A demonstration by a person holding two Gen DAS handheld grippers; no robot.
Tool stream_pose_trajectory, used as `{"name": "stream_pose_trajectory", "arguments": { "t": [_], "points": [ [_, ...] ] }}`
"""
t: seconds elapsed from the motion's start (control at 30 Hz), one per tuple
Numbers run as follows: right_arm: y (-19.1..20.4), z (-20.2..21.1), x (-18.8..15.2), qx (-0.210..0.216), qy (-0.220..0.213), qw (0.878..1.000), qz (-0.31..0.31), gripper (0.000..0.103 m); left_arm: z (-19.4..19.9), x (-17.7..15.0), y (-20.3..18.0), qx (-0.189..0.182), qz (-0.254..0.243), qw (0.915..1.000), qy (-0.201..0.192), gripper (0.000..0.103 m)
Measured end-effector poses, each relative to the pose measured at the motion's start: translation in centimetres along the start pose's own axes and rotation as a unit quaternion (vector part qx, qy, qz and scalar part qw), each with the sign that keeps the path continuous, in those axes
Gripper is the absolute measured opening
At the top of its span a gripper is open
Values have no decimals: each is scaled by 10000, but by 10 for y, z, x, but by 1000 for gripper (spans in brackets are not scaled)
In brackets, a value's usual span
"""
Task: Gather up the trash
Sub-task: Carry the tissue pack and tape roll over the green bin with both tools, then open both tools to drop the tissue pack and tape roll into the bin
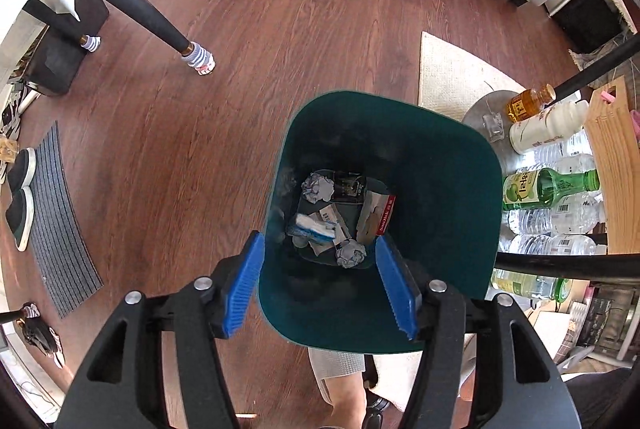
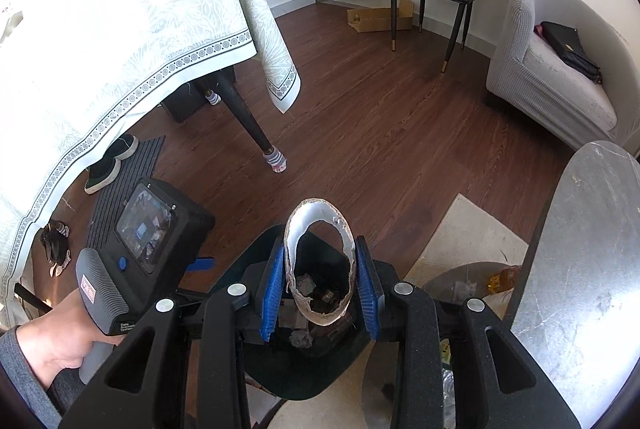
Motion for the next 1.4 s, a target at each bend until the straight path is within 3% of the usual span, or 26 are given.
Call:
{"name": "stream_pose_trajectory", "arguments": {
  "t": [0.2,0.57,0.93,1.4],
  "points": [
    [9,-25,-9,-49,278,9996,30,34,19,9,15,50,182,9994,-304,59],
    [24,-70,-36,-20,833,9965,108,34,67,26,44,-53,634,9928,-1019,42],
    [38,-103,-71,-30,1301,9906,412,34,124,37,26,-355,506,9820,-1783,31],
    [34,-153,-132,81,1988,9790,445,36,165,45,5,-461,418,9705,-2327,29]
  ]
}}
Point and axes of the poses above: each gripper's, at about its wrist camera, not at the fingertips, and z roughly against the way its jaws point, y to its left, x to its top, the point moved 8 cm from there along -z, roughly the way its jaws point, and after that the axes turned 6 degrees about z, right-handed, at the moved point
